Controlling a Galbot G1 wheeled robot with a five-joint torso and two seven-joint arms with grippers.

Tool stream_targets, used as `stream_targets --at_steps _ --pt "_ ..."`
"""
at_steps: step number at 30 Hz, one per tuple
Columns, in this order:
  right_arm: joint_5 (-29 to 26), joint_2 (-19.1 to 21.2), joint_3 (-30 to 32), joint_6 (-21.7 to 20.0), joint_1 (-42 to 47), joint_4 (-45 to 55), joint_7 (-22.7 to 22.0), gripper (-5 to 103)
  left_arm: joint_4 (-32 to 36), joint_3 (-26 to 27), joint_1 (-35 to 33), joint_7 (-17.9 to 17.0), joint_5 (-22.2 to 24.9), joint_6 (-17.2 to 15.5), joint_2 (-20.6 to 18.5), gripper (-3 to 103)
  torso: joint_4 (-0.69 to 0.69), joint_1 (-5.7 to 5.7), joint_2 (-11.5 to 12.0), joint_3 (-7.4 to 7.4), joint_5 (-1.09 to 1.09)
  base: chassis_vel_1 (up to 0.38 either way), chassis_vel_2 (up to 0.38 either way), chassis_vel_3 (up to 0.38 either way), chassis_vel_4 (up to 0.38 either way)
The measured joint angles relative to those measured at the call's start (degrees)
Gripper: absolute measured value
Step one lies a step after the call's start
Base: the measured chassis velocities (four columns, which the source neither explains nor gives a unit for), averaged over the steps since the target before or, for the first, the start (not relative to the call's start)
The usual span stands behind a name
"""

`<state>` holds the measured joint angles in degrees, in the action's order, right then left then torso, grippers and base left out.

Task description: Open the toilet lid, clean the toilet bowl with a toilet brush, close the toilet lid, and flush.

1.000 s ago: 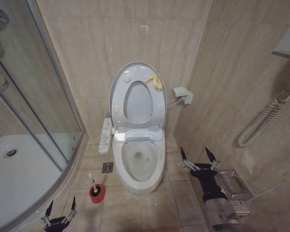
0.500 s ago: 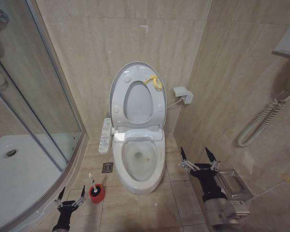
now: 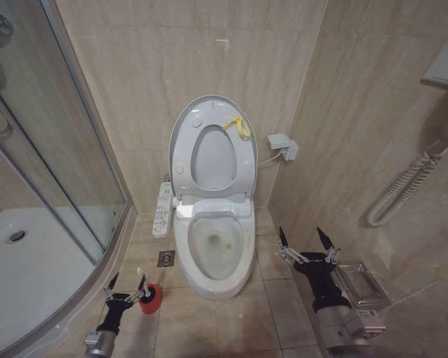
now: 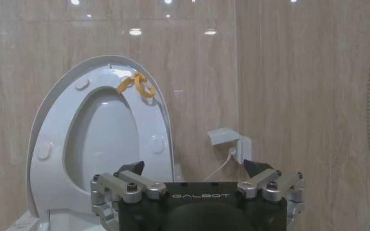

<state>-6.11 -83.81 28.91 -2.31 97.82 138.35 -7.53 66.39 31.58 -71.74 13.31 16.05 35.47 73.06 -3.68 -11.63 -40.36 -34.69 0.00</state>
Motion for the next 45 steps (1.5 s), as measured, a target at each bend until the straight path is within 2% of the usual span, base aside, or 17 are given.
stream_targets --at_steps 3,4,19,33,34,41,42,45 --pt "0.00 0.00 0.00 0.00 0.00 0.00 0.00 100 -1.77 -0.59 1.20 0.07 -0.09 -0.02 0.33 102 0.01 0.00 0.00 0.00 0.00 0.000 0.000 0.000 0.000" --pt "0.00 0.00 0.00 0.00 0.00 0.00 0.00 100 -2.70 -0.74 1.90 0.07 -0.16 -0.01 0.46 98 0.01 0.01 0.00 0.00 0.00 0.000 0.000 0.000 0.000" --pt "0.00 0.00 0.00 0.00 0.00 0.00 0.00 100 -14.58 -3.14 12.23 0.68 -1.60 1.04 1.02 96 0.01 0.00 0.00 -0.01 0.00 0.000 0.000 0.000 0.000" --pt "0.00 0.00 0.00 0.00 0.00 0.00 0.00 100 -17.56 -2.71 14.20 0.54 -2.11 1.17 1.95 96 0.00 0.00 0.00 0.00 0.00 0.000 0.000 0.000 0.000" --pt "0.00 0.00 0.00 0.00 0.00 0.00 0.00 100 -17.53 -2.71 14.16 0.50 -2.15 1.16 1.95 77 0.01 0.00 0.00 -0.01 0.00 0.000 0.000 0.000 0.000" --pt "0.00 0.00 0.00 0.00 0.00 0.00 0.00 100 -16.82 -2.54 13.03 0.35 -2.12 1.11 2.12 77 0.01 0.00 0.00 0.00 0.00 0.000 0.000 0.000 0.000" --pt "0.00 0.00 0.00 0.00 0.00 0.00 0.00 100 -16.63 -2.42 12.59 0.36 -2.11 1.11 2.21 49 0.01 0.00 0.00 -0.01 0.00 0.000 0.000 0.000 0.000" --pt "0.00 0.00 0.00 0.00 0.00 0.00 0.00 100 -16.47 -1.93 11.92 0.45 -2.09 1.12 2.31 49 0.01 0.00 0.00 0.00 0.00 0.000 0.000 0.000 0.000"
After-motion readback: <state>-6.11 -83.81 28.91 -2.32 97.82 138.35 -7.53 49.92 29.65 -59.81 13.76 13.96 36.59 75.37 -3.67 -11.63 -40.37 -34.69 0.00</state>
